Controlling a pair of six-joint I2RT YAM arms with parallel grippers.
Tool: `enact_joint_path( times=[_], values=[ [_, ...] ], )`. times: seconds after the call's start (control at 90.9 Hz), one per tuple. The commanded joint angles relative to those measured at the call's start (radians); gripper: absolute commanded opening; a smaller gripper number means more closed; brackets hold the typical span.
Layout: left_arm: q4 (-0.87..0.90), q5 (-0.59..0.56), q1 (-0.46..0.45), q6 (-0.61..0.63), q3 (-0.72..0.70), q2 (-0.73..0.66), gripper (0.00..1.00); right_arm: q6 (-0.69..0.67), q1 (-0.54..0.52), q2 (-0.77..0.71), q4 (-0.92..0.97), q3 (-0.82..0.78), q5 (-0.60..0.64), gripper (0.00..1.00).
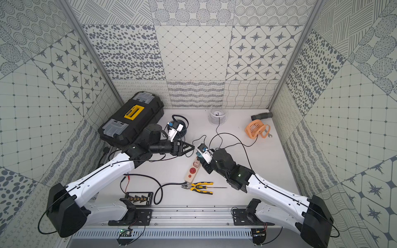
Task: Plug the desk fan into the power strip
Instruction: Pick up the plug from the center of the board.
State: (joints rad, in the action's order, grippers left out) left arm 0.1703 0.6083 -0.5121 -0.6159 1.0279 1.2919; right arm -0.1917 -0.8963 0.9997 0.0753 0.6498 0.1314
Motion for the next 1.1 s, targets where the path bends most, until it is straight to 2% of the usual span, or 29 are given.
enact_joint_path(
  times=[0.0,0.275,0.484,0.748,1.09],
  values=[
    [0.208,0.179,0.011,0.066,0.05,0.034,0.76,-0.169,-0.019,-0.022,-0.139,-0.013,-0.032,0.33],
    [0.228,0.224,0.004,0.069,0.079,0.12,0.7,-0.225,-0.039,-0.011,-0.112,-0.004,-0.039,0.33],
    [0.247,0.134,-0.026,0.094,0.081,0.154,0.73,-0.217,-0.04,0.01,-0.098,-0.004,-0.032,0.33],
    [0.222,0.079,-0.061,0.078,0.119,0.215,0.54,-0.212,-0.041,0.009,-0.06,-0.005,0.004,0.34],
    [0.175,0.069,-0.076,0.049,0.145,0.254,0.48,-0.221,-0.069,0.047,-0.03,-0.012,0.079,0.34]
  ],
)
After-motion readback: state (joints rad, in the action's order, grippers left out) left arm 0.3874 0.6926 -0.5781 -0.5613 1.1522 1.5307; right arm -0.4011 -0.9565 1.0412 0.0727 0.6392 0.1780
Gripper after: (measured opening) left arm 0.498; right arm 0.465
